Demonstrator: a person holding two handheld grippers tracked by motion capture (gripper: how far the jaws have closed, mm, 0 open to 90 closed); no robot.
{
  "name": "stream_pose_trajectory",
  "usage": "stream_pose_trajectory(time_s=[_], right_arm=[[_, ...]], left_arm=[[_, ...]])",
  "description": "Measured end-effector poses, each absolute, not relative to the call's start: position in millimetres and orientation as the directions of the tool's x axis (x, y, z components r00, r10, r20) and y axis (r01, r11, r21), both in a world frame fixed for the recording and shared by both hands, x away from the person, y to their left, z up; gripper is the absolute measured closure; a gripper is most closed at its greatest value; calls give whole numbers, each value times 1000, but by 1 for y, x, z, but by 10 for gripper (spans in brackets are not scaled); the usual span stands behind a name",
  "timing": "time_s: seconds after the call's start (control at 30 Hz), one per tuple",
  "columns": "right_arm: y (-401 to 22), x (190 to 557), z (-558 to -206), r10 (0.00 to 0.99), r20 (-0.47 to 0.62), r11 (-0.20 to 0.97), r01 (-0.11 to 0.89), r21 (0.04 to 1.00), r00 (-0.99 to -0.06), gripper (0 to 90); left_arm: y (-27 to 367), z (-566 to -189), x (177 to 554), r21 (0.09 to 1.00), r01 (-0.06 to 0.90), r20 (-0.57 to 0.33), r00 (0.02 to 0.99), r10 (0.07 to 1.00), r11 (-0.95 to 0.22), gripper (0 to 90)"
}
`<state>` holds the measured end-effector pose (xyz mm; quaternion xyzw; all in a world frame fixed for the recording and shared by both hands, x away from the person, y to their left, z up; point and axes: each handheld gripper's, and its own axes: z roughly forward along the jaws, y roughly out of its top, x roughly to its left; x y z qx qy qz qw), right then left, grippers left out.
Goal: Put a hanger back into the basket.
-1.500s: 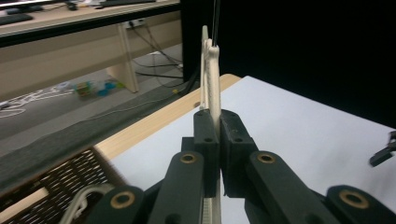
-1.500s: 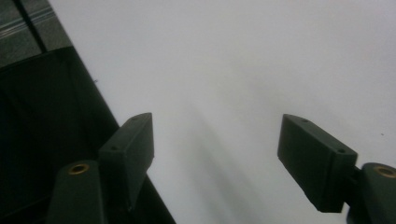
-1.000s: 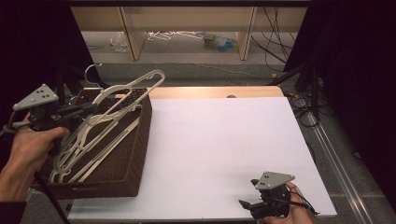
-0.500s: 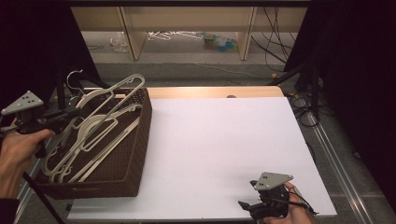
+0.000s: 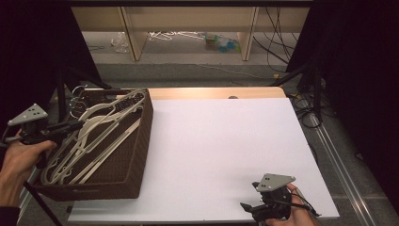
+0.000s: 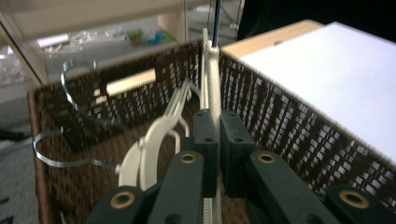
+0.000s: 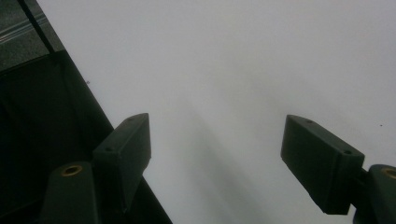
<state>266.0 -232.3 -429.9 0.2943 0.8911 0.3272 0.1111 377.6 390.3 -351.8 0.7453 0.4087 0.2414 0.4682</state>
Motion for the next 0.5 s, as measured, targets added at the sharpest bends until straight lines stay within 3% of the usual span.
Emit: stream_pose_trajectory(time_s=[0.17, 0.23, 0.5], right_arm=[[-232, 266, -431, 594, -5, 618, 453, 643, -804, 254], [-232, 266, -431, 597, -8, 614, 451, 648, -802, 254], [-233, 266, -431, 598, -6, 612, 452, 649, -801, 254]], left_arm=[[387, -368, 383, 878, 420, -44, 552, 833, -231, 862], [388, -373, 390, 874, 396, -5, 585, 811, -280, 862], [387, -389, 394, 861, 449, -56, 550, 833, -239, 861]])
